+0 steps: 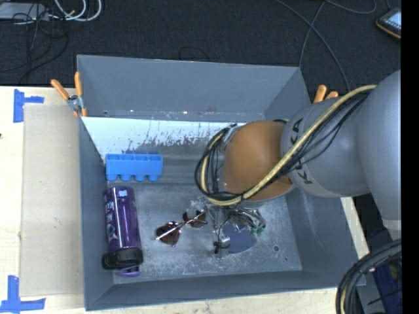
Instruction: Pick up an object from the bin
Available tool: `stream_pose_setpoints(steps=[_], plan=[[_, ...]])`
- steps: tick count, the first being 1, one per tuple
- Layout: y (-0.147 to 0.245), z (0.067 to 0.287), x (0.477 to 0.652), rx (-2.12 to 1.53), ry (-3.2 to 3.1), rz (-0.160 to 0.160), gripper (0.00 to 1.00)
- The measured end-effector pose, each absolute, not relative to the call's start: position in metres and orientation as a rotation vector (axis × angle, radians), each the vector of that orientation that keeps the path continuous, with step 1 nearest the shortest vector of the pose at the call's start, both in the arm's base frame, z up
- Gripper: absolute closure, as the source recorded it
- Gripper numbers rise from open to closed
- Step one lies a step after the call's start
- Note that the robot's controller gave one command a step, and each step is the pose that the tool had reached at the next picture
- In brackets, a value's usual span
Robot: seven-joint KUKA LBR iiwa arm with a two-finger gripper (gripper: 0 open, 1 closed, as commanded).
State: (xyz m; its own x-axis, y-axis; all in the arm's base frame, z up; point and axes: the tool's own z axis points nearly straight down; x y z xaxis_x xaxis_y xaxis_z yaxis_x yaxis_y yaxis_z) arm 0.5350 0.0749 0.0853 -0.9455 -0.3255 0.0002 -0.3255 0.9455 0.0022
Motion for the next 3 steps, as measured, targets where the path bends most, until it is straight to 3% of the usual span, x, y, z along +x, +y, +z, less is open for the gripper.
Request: stream_pose_setpoints(steps=[1, 2, 3], plan=[[0.076, 0.069, 0.520, 0.441, -3.103, -0.004, 0.00], [0.060, 0.069, 0.530, 0.444, -3.105, -0.009, 0.00], [0.006, 0.070, 0.543, 0.439, -3.107, -0.004, 1.00]])
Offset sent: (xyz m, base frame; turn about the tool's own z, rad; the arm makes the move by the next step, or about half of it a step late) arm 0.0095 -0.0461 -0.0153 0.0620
